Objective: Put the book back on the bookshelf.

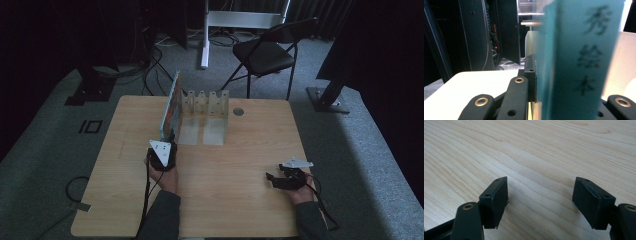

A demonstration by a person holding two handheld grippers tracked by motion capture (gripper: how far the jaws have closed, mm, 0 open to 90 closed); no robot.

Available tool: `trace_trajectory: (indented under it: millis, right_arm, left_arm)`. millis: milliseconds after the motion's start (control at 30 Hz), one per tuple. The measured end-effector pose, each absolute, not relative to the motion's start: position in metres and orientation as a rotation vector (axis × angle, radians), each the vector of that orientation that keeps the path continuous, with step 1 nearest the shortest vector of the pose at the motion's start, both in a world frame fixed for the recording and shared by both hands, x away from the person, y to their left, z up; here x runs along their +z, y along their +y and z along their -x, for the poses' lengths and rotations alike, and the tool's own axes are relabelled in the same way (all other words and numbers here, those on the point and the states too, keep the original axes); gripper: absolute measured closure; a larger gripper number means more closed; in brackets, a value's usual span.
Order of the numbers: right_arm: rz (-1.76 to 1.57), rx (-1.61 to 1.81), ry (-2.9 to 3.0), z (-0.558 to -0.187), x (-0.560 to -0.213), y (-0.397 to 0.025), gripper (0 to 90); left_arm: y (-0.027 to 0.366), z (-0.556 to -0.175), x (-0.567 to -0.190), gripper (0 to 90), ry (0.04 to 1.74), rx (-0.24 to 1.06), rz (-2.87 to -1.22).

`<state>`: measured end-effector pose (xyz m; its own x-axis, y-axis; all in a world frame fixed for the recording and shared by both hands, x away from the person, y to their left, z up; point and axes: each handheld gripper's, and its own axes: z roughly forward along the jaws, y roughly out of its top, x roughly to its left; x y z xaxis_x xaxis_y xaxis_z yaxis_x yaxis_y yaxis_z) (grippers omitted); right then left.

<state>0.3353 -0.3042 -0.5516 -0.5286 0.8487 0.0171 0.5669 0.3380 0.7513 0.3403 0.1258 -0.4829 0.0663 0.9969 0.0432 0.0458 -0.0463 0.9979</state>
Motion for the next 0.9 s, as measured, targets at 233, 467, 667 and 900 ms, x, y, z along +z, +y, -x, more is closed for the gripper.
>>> trace_trajectory:
  millis: [233, 467, 667, 900]
  right_arm:
    - [-1.248, 1.022, 2.229, -0.335, -0.552, -0.304, 28.2]
    - [-1.247, 1.021, 2.23, -0.335, -0.552, -0.304, 28.3]
    - [-1.247, 1.021, 2.23, -0.335, -0.552, -0.304, 28.2]
    - [-1.247, 1.021, 2.23, -0.335, -0.552, -0.304, 28.2]
  left_arm:
    - [0.13, -0.339, -0.484, 80.8, 1.182, 1.149, -1.309]
    - [0.134, -0.338, -0.485, 80.8, 1.202, 1.129, -1.305]
    - [0.138, -0.338, -0.486, 80.7, 1.213, 1.115, -1.297]
    - [0.139, -0.338, -0.486, 80.5, 1.215, 1.111, -1.302]
